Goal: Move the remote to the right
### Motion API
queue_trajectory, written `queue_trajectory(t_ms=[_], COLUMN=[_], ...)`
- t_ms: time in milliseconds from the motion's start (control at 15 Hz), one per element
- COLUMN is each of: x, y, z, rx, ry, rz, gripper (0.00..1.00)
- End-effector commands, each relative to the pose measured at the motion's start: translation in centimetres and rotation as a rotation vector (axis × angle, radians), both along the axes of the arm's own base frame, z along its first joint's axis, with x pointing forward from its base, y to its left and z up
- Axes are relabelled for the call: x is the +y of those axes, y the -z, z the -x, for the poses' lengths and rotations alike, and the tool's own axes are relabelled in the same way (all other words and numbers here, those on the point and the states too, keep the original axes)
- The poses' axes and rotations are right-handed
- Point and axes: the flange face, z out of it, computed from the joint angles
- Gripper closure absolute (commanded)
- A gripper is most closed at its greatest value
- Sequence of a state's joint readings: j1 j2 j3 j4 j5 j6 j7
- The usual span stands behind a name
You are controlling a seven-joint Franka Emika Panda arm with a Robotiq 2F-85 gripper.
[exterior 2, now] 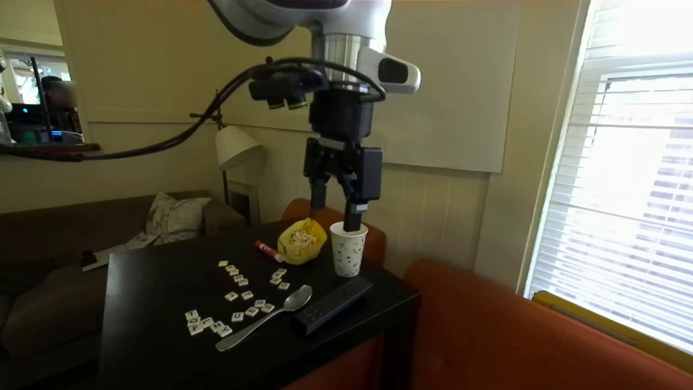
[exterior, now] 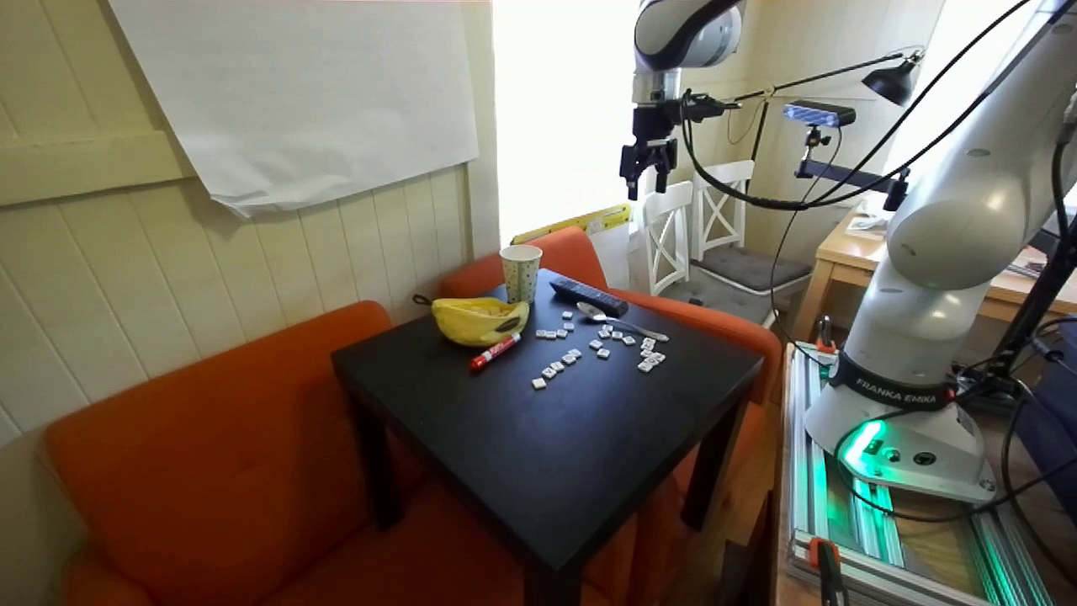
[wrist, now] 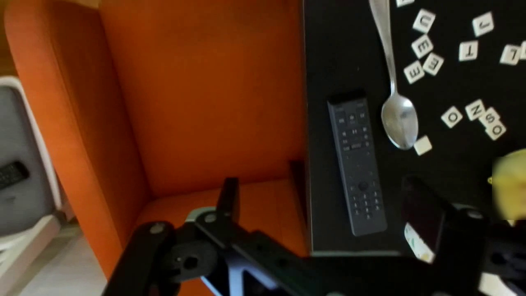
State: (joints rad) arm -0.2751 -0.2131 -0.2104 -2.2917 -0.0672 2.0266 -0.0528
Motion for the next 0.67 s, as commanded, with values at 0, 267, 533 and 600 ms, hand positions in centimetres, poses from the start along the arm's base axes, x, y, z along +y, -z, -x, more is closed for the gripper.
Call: queue_trajectory(t_ms=[0, 267, 533, 600], x=[-0.3, -0.9, -1.2, -1.3], y=[-1.2, -1.0, -0.3, -0.2], z=[4.7, 8.6, 9.3, 9.6], rx=[0.138, 0.272, 0.302, 0.302], ry=[0.010, -0.023, -0.024, -0.027], rz=[-0.143, -0.339, -0.379, -0.394], gripper=[0.00, 0.00, 0.00, 0.00])
